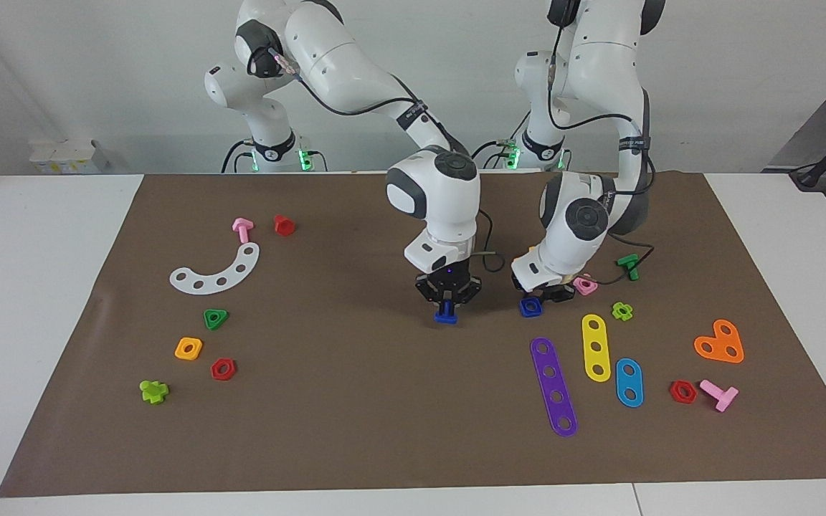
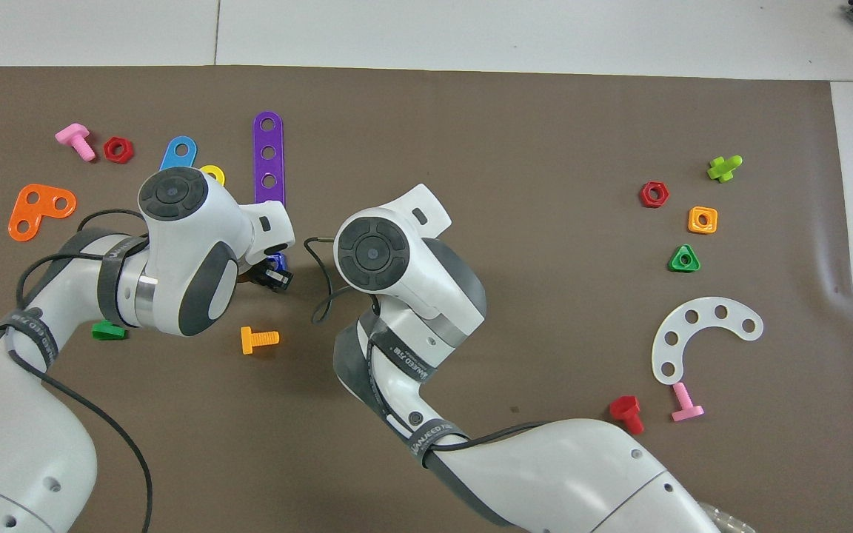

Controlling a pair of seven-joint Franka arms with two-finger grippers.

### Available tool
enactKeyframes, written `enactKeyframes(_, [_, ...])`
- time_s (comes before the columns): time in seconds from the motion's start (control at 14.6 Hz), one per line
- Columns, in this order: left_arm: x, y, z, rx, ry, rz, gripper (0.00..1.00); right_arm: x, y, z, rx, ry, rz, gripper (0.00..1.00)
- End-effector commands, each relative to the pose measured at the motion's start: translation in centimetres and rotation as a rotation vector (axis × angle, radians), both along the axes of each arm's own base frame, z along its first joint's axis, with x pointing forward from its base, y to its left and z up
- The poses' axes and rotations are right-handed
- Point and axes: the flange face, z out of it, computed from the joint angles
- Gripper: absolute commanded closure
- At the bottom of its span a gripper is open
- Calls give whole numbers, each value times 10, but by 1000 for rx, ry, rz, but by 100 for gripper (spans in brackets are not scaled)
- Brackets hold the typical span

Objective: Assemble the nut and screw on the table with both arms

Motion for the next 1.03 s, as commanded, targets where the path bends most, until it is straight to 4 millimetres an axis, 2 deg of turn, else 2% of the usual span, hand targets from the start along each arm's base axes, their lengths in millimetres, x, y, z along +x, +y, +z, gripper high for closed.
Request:
enactKeyframes(0.0, [-8,2,-1,-12,-14,4,6,4,-5,-13,1,-24,0,100])
enactKeyframes(0.07, [-8,2,-2,-11,-11,7,0,4,-7,-15,-4,-20,-1,100])
enactKeyframes(0.21, [-7,2,-1,-12,-14,10,0,-5,-8,-31,-24,7,3,100])
enactKeyframes(0.55, [-3,-2,0,-10,-60,171,4,-5,-14,-34,-22,9,0,100])
enactKeyframes(0.62, [-4,-6,0,-7,-62,208,6,-5,-15,-36,-24,11,-2,18])
enactKeyframes(0.69, [-4,-7,0,-3,-62,244,8,-5,-15,-34,-29,15,-5,0])
enactKeyframes(0.82, [-4,-7,0,-1,-62,284,12,-4,-15,-28,-35,17,-8,0])
enactKeyframes(0.96, [-6,-7,-2,5,-59,325,16,0,-23,5,-15,-8,-24,0])
